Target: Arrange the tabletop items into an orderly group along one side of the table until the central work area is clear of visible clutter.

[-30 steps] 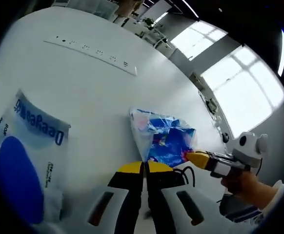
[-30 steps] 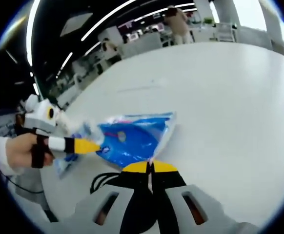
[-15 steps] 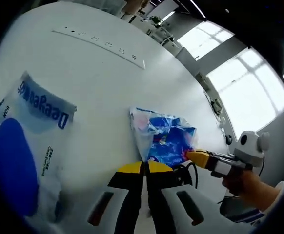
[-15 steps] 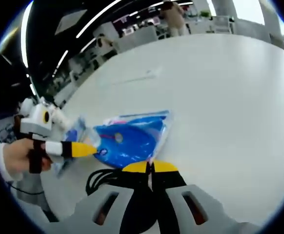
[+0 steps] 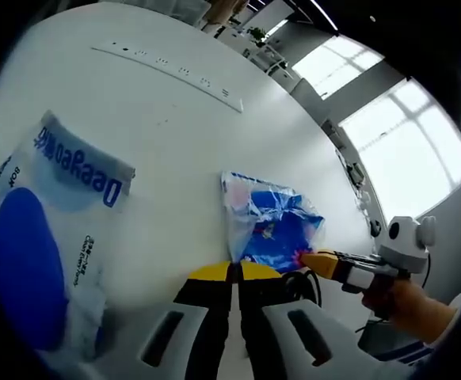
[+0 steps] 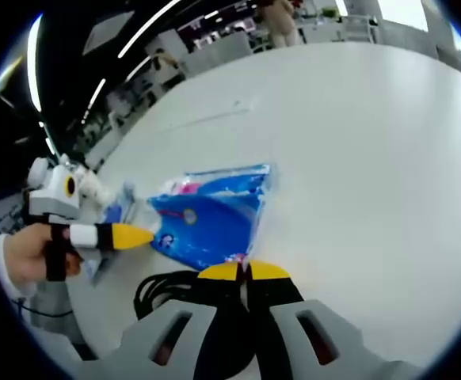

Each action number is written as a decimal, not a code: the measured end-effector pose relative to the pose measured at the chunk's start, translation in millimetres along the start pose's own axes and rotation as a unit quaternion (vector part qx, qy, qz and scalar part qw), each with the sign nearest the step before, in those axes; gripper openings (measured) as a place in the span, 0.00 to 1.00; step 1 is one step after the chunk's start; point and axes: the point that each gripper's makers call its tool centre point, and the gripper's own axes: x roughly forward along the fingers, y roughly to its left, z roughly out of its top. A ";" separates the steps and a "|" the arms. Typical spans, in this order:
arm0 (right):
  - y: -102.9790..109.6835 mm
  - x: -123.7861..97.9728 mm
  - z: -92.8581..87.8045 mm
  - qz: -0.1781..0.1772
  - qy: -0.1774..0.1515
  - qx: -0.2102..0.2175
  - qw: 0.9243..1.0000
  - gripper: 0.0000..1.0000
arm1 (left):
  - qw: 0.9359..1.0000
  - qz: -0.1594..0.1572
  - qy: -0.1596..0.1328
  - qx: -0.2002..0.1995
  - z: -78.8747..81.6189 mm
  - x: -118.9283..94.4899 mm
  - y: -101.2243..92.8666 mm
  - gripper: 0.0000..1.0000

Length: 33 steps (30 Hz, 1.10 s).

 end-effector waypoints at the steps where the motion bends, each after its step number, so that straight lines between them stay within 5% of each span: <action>1: -0.3 0.0 0.0 0.000 -0.001 0.005 1.000 0.00 | 1.000 0.001 -0.001 -0.002 0.1 -0.6 1.0 0.00; 8: -1.9 -4.7 1.9 -0.009 -0.011 -0.003 1.000 0.11 | 1.000 0.001 -0.010 -0.004 0.8 -6.6 2.4 0.08; 17: 2.0 -27.3 -0.8 -0.015 -0.038 -0.006 0.999 0.32 | 0.999 -0.013 -0.029 0.021 0.6 -28.9 -5.3 0.35; 24: 13.1 -60.6 -9.0 -0.014 -0.065 0.006 0.998 0.43 | 0.998 -0.029 -0.050 0.038 -2.2 -56.7 -13.1 0.58; 33: 21.3 -102.3 -22.5 -0.016 -0.098 0.026 0.995 0.49 | 0.992 -0.042 -0.112 0.031 -4.8 -108.2 -12.3 0.86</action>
